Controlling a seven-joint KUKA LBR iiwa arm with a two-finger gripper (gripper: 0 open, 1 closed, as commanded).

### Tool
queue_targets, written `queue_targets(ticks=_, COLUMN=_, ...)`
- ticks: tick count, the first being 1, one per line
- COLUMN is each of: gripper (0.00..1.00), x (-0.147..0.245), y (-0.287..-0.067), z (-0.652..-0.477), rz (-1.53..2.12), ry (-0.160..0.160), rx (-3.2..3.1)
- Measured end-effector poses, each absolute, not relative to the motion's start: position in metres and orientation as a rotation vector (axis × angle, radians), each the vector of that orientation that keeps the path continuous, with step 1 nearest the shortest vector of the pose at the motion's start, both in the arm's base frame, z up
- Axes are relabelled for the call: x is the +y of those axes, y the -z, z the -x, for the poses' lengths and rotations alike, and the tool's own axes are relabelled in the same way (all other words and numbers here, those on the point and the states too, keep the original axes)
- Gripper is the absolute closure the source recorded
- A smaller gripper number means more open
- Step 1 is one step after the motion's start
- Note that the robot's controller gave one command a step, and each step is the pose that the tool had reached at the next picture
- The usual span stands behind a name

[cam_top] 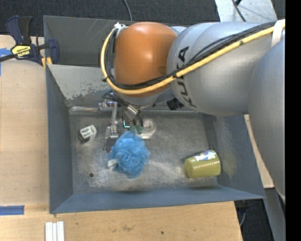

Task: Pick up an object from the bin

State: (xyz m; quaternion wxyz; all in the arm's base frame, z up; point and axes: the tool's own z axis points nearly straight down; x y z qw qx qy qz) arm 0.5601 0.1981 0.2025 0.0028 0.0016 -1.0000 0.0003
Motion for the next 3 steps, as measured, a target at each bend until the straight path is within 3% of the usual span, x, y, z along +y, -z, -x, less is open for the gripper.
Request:
queue_targets(ticks=1, gripper=0.0, x=0.197, y=-0.207, z=-0.562, rz=-0.001, ry=0.002, rx=-3.144)
queue_targets(ticks=2, gripper=0.0, x=0.189, y=-0.196, z=-0.559, rz=-0.076, ry=0.005, rx=-3.15)
queue_targets(ticks=3, gripper=0.0, x=0.15, y=-0.155, z=-0.525, rz=-0.231, ry=0.001, rx=-3.138)
